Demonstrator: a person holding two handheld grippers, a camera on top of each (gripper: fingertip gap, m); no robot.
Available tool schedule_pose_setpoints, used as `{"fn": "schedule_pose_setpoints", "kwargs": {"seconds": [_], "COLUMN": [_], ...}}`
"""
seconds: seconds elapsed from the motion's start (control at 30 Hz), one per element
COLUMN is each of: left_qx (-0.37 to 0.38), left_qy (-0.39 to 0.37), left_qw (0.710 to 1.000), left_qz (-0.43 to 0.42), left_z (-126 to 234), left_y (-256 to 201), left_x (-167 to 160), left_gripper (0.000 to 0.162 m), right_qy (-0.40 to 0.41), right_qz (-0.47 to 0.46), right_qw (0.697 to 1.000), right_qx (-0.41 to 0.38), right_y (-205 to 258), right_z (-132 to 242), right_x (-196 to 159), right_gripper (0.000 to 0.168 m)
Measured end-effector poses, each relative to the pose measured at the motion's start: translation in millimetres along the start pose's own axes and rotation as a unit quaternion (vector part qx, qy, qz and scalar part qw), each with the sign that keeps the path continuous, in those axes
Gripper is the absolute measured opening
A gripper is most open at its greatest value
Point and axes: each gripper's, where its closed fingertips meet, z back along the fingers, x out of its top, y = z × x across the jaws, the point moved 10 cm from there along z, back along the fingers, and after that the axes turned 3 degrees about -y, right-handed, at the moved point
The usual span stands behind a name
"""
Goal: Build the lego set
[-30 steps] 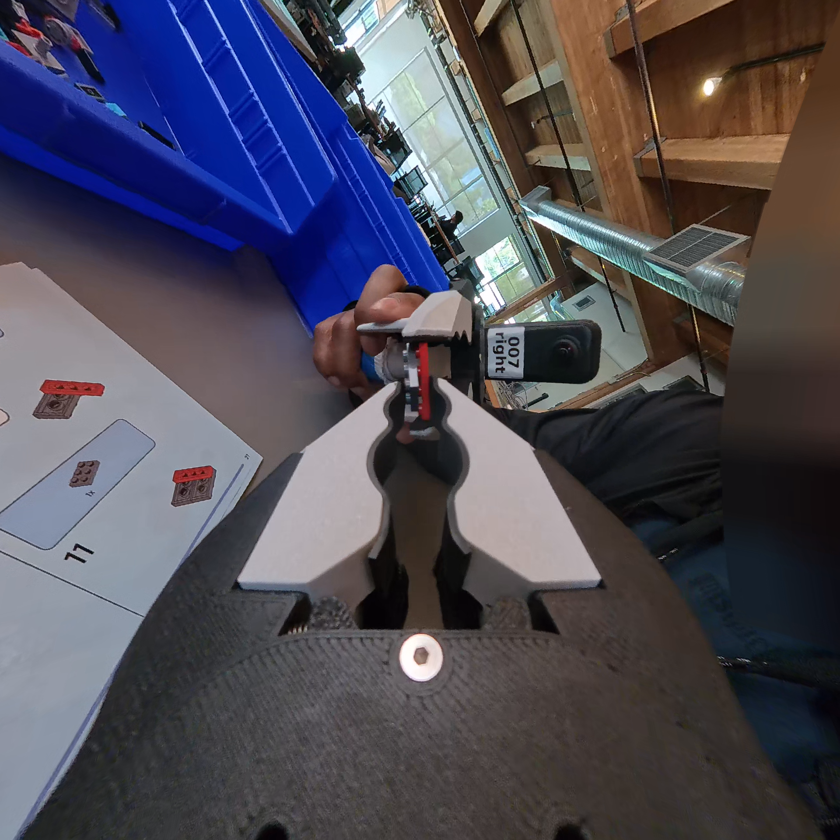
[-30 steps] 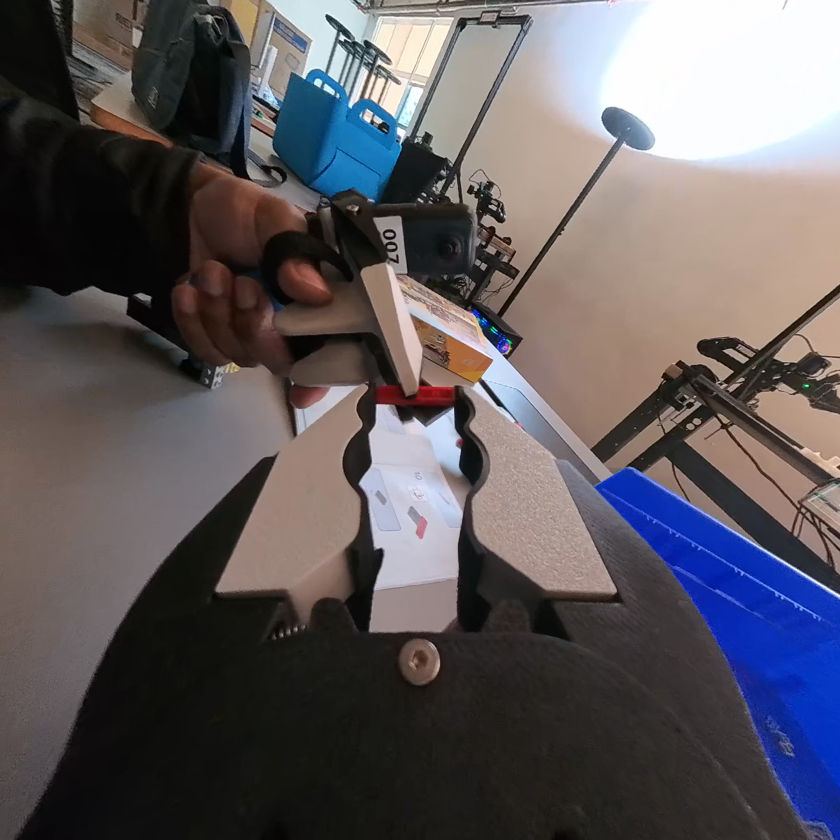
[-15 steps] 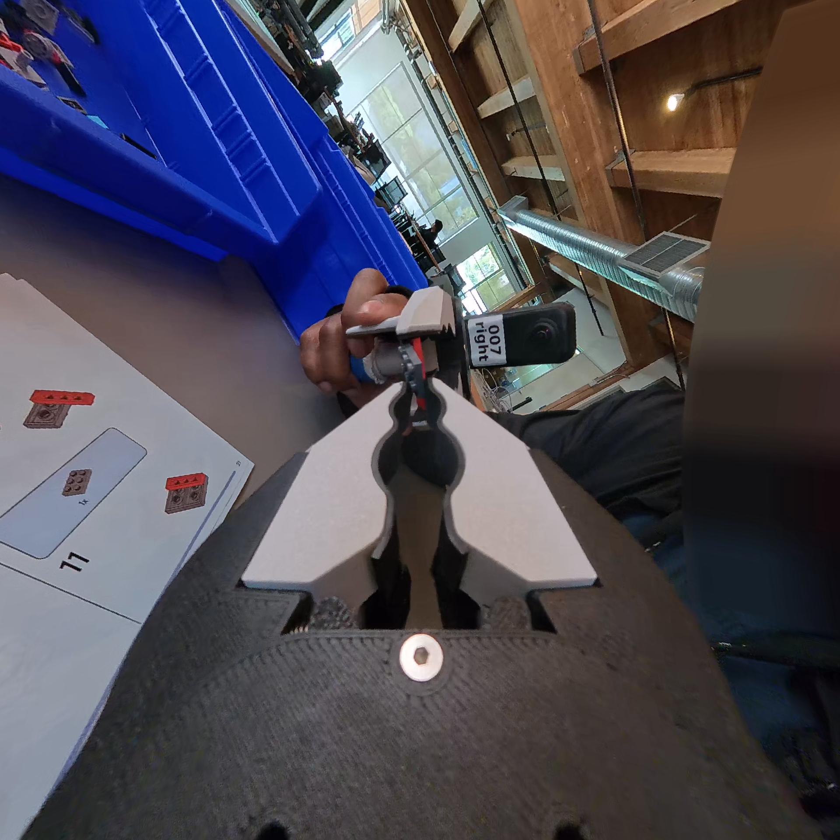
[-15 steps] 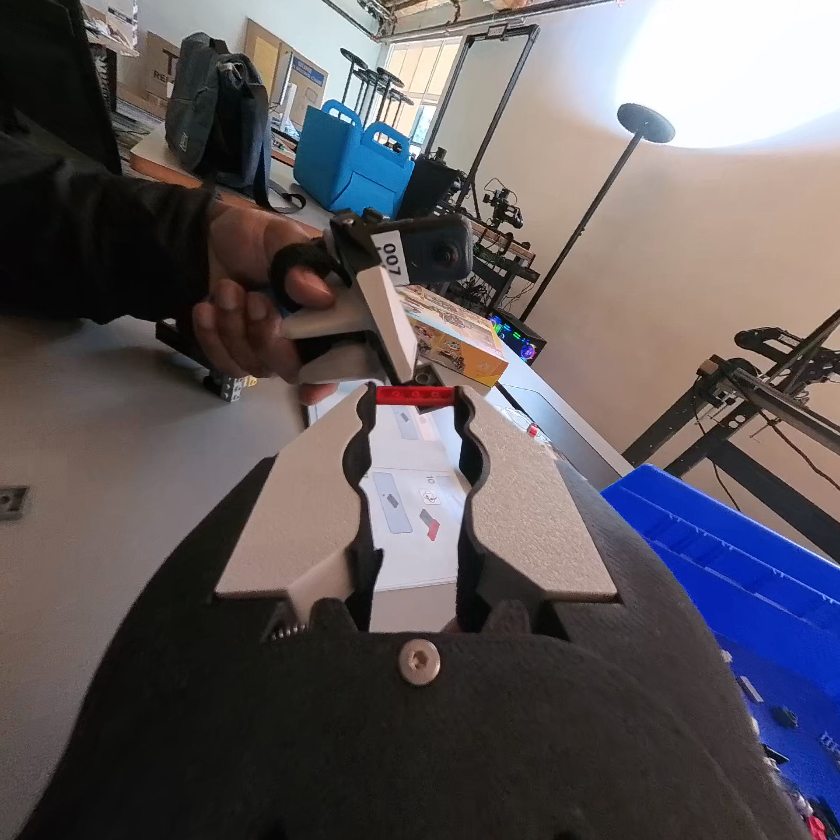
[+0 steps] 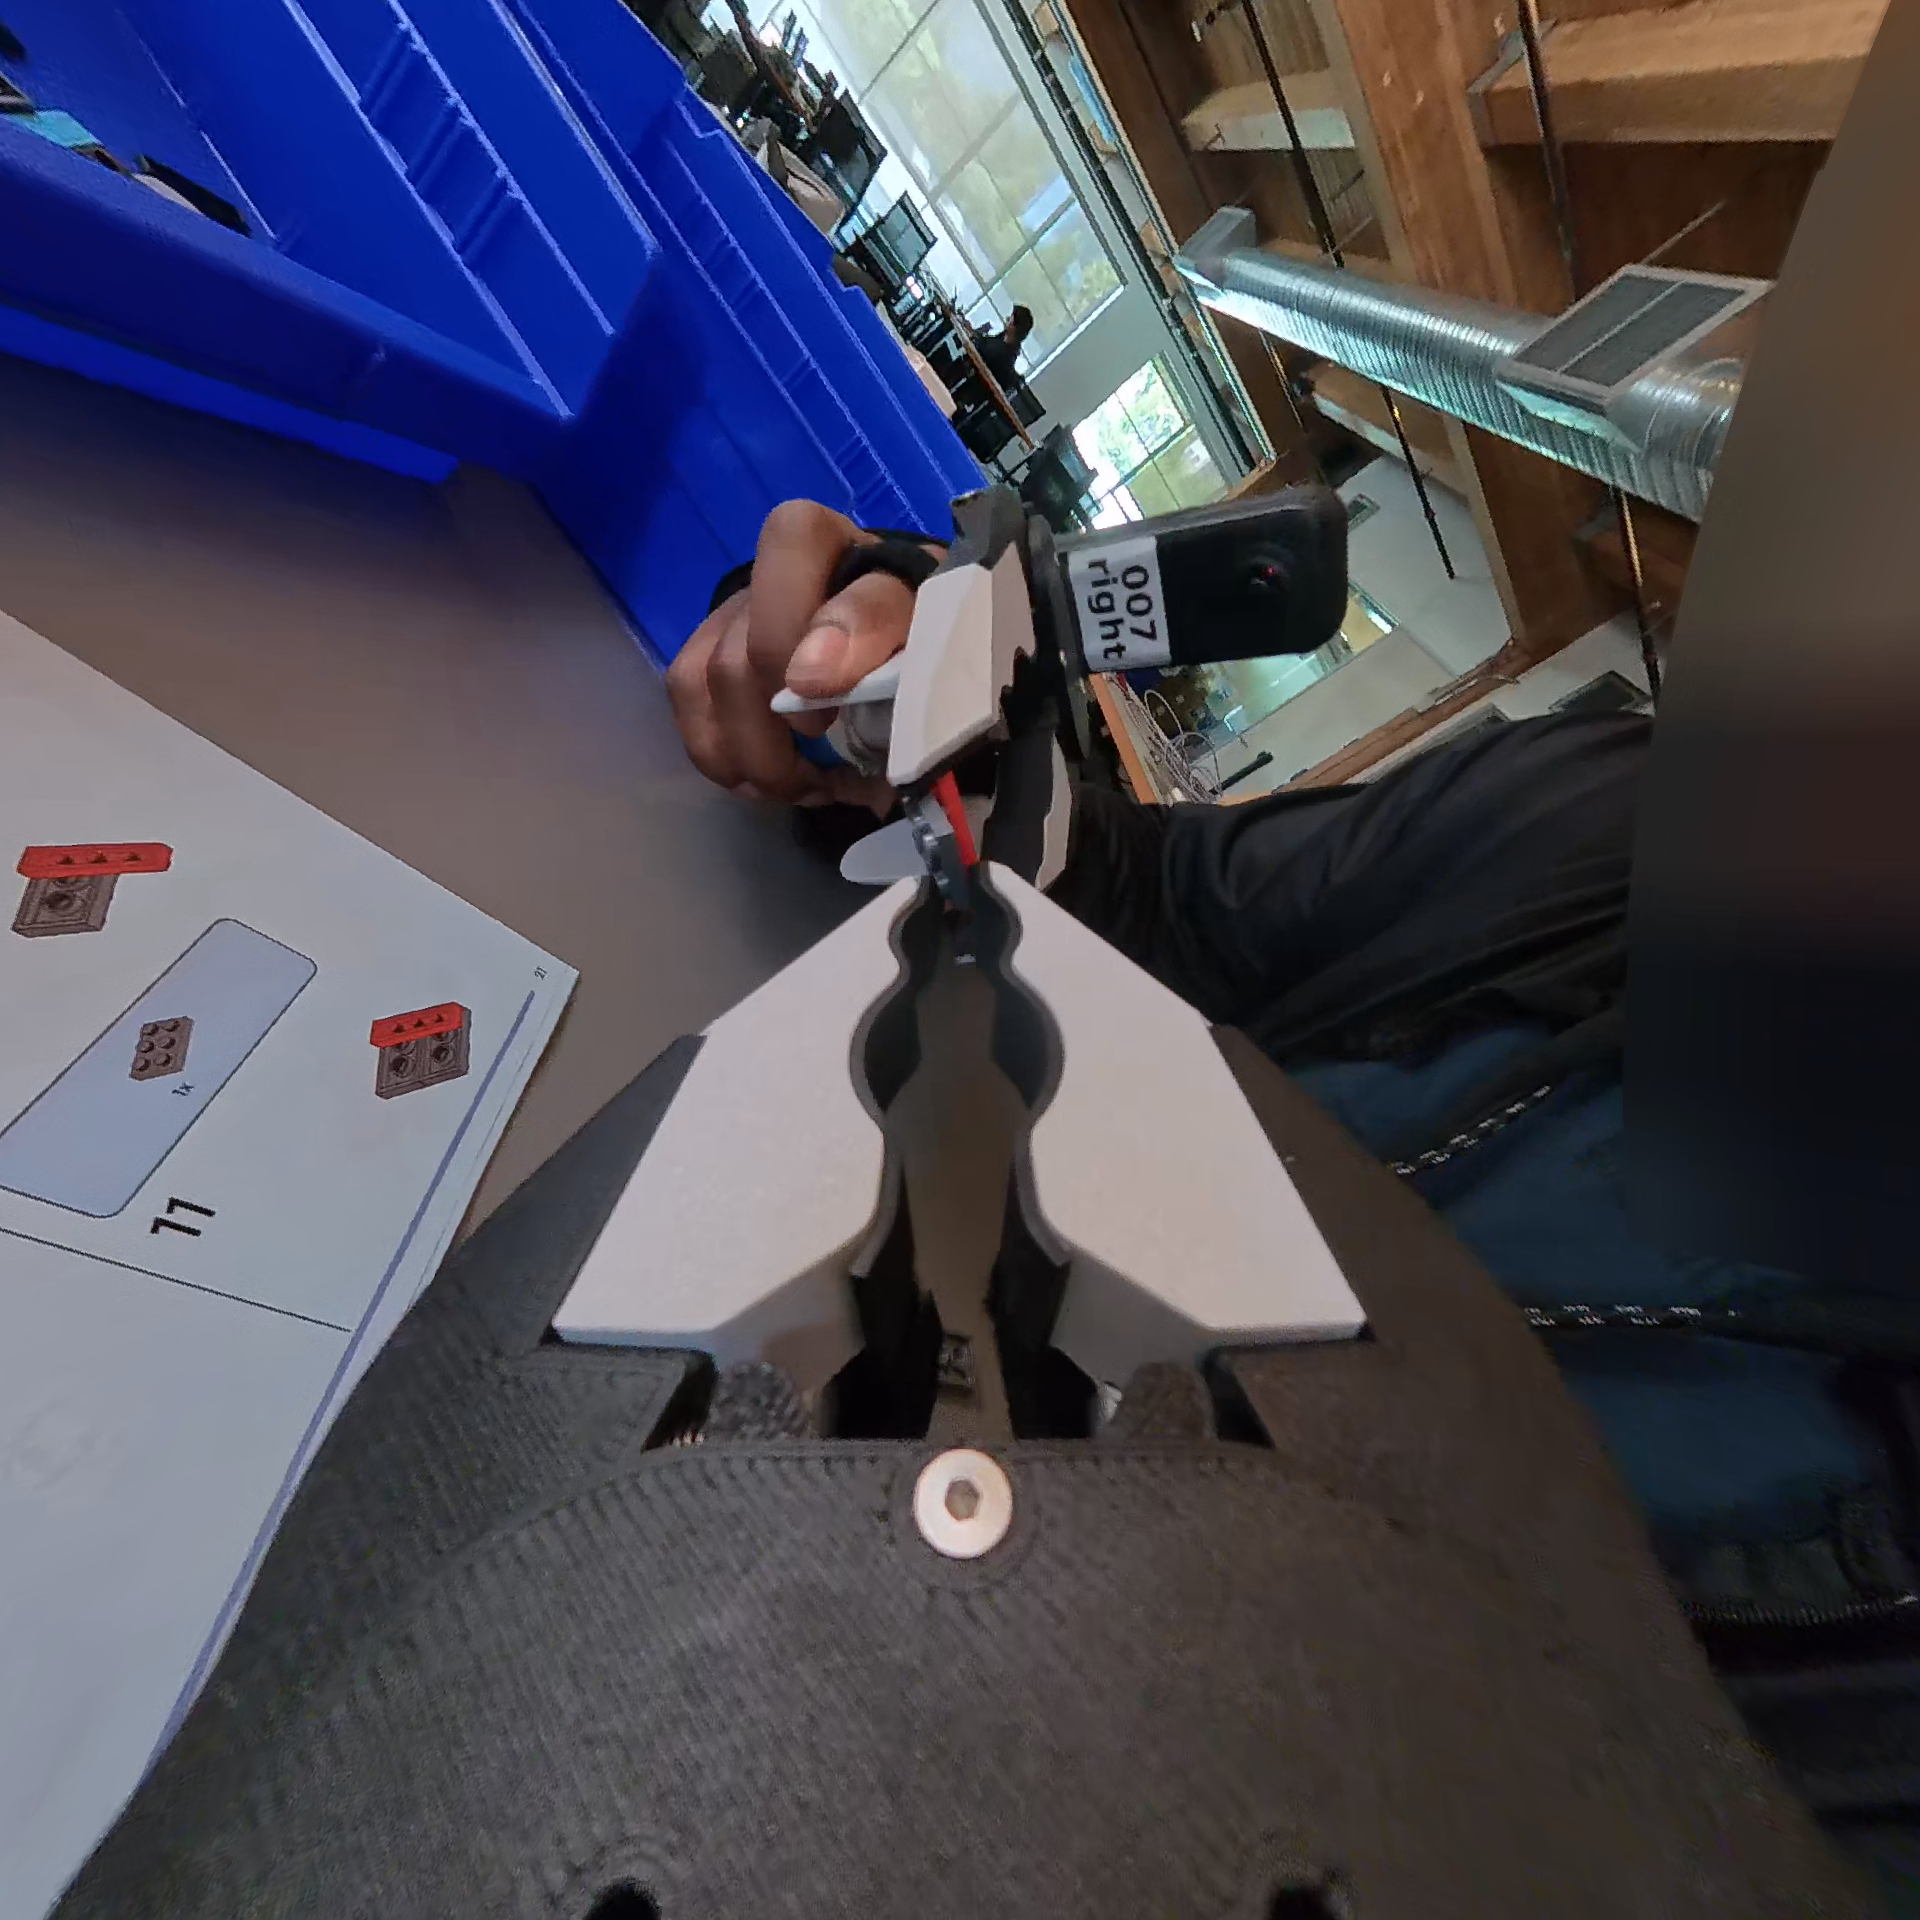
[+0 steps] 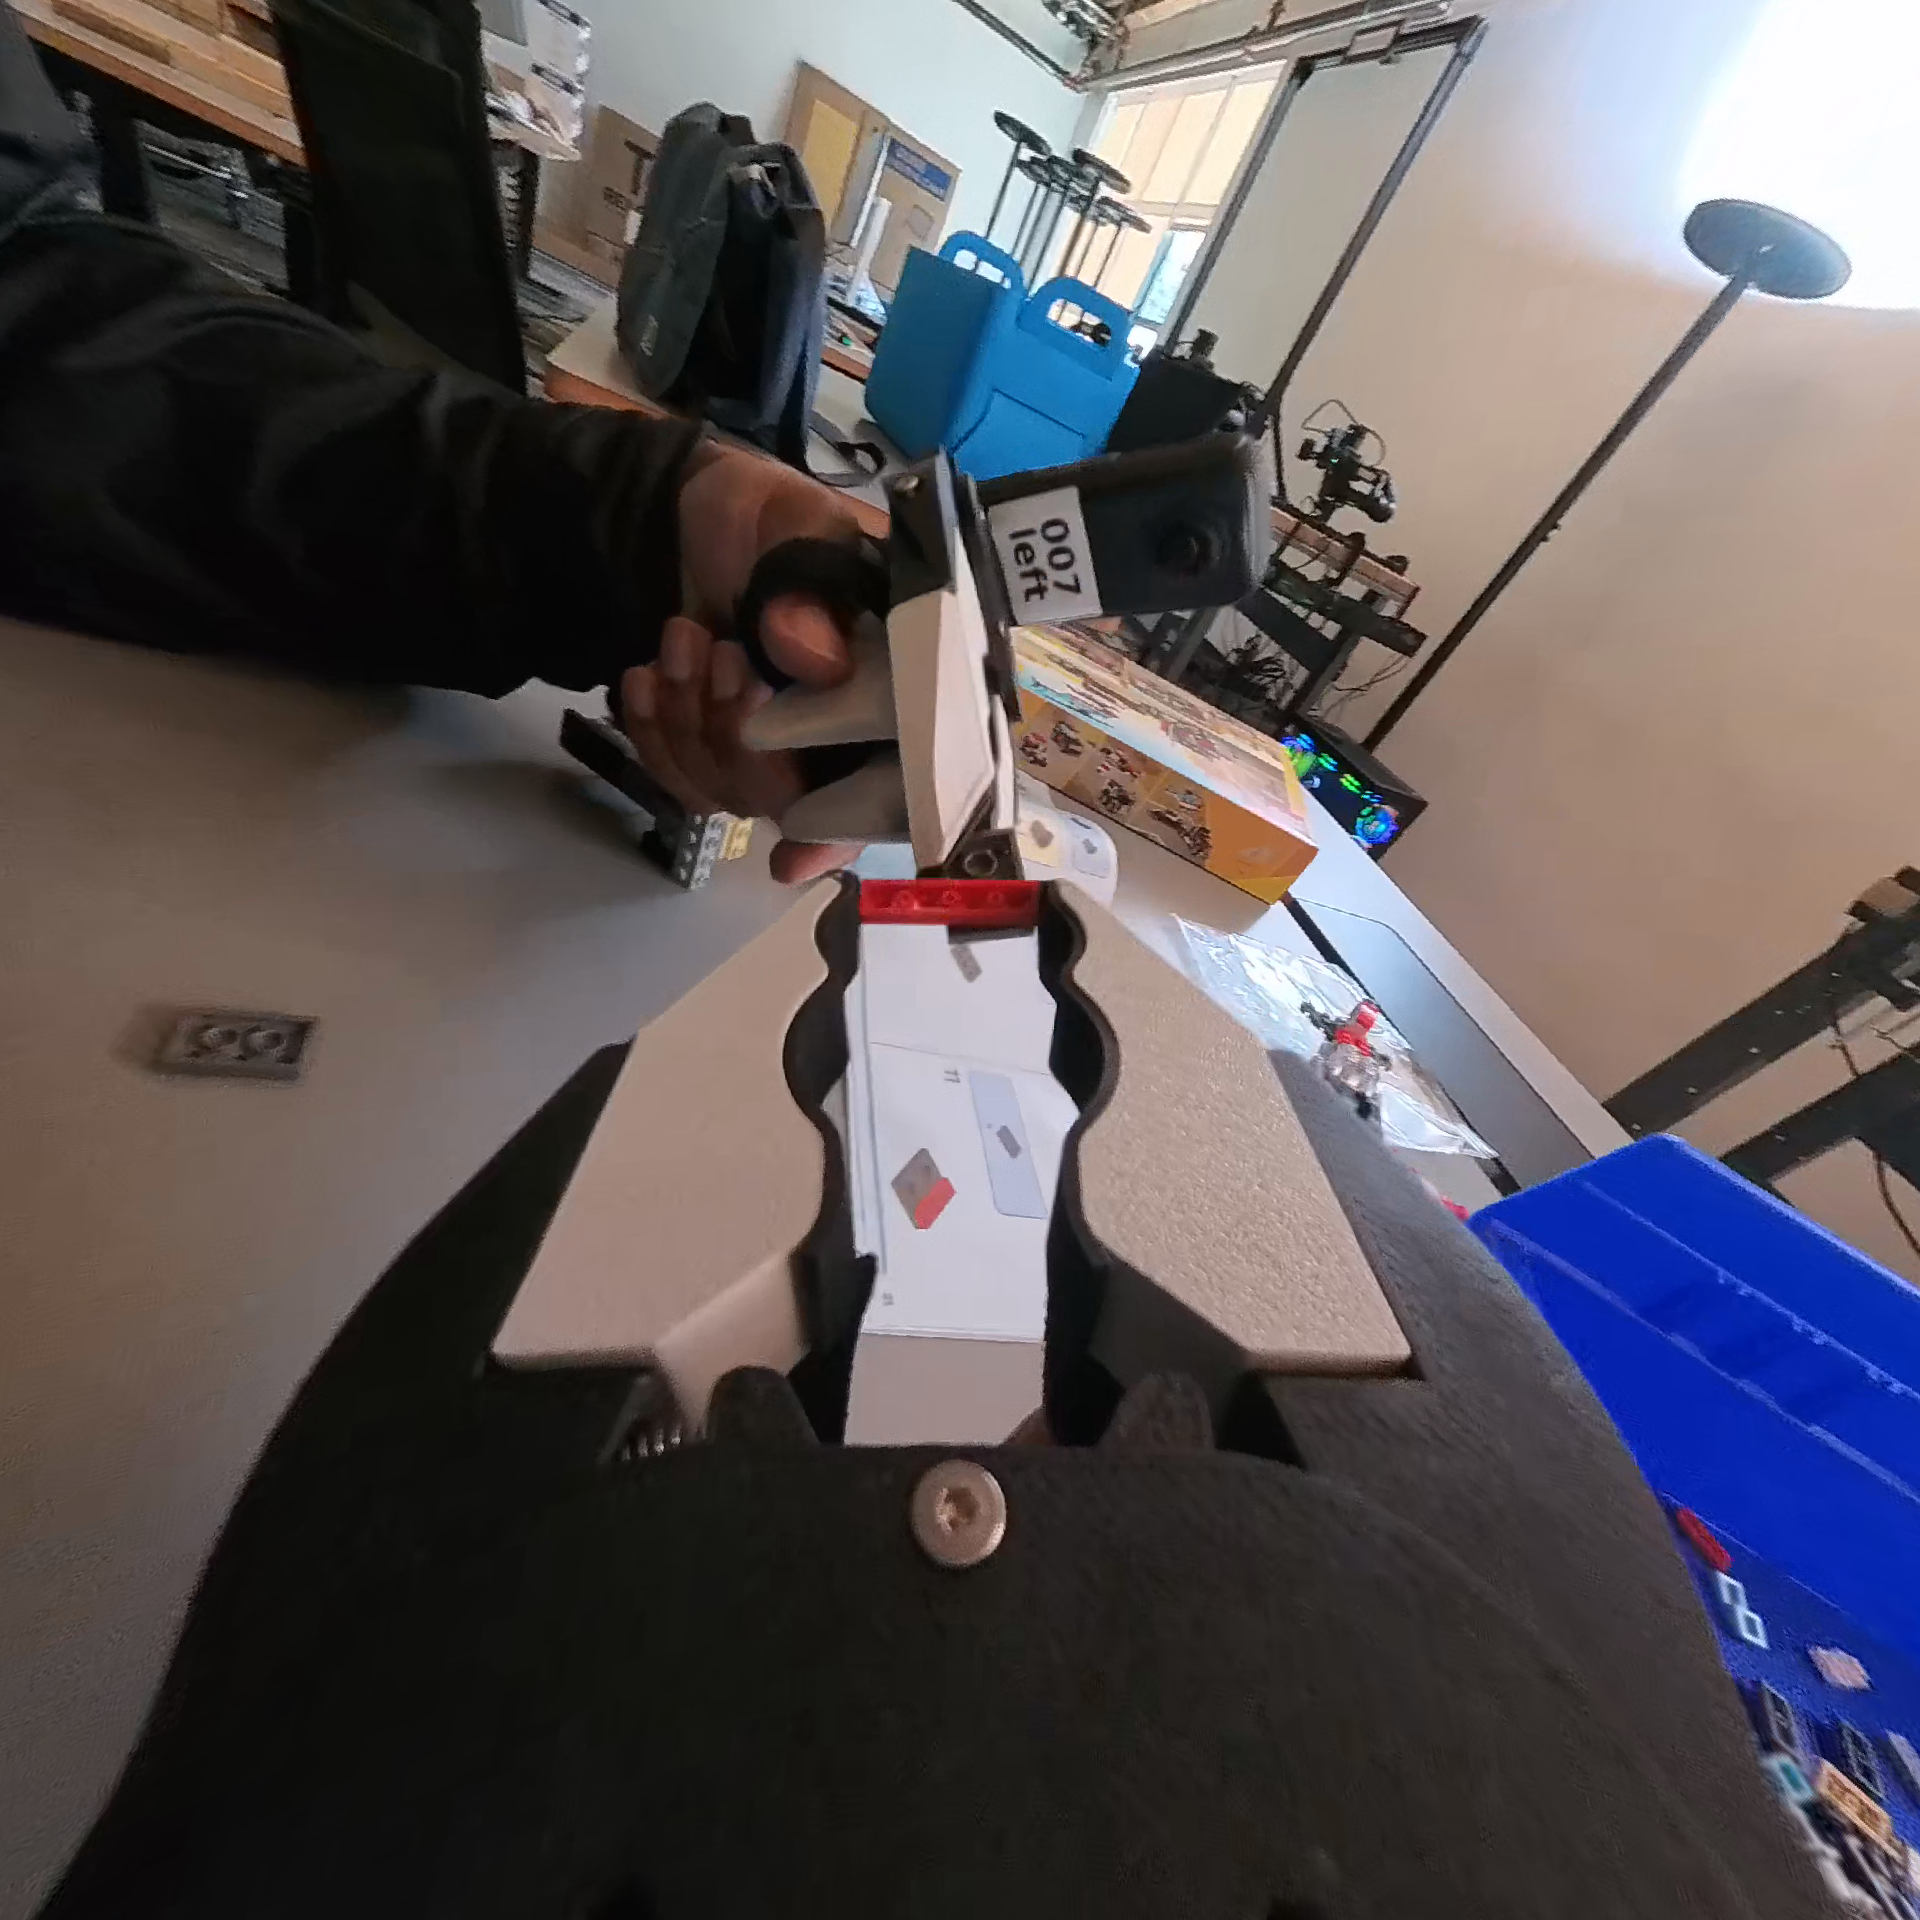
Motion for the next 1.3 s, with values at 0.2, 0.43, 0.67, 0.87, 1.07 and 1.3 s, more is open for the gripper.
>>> {"fn": "schedule_pose_setpoints", "kwargs": {"seconds": [0.2,0.43,0.67,0.87,1.07,1.3], "left_qx": [-0.010,-0.012,-0.005,-0.009,0.005,0.009], "left_qy": [0.009,-0.010,-0.021,-0.035,-0.027,-0.033], "left_qw": [1.000,1.000,1.000,0.999,0.999,0.999], "left_qz": [-0.010,-0.013,-0.023,-0.030,-0.023,-0.020], "left_z": [0.9,-0.5,-1.1,-4.2,-6.2,-5.1], "left_y": [-1.0,-0.9,-3.8,-7.7,-3.9,-3.7], "left_x": [-1.7,-0.1,1.9,4.2,2.5,3.9], "left_gripper": [0.006,0.007,0.008,0.007,0.007,0.006], "right_qy": [-0.001,-0.005,0.002,0.032,0.047,0.043], "right_qz": [-0.017,-0.022,-0.013,0.010,0.011,0.005], "right_qw": [1.000,1.000,1.000,0.999,0.999,0.999], "right_qx": [0.024,0.011,-0.001,0.004,0.006,0.000], "right_y": [1.6,-0.6,-1.6,3.9,6.4,4.8], "right_z": [0.1,1.0,1.4,-4.5,-8.6,-8.0], "right_x": [-0.4,-0.5,-0.2,-4.7,-8.1,-7.5], "right_gripper": [0.035,0.035,0.035,0.034,0.035,0.034]}}
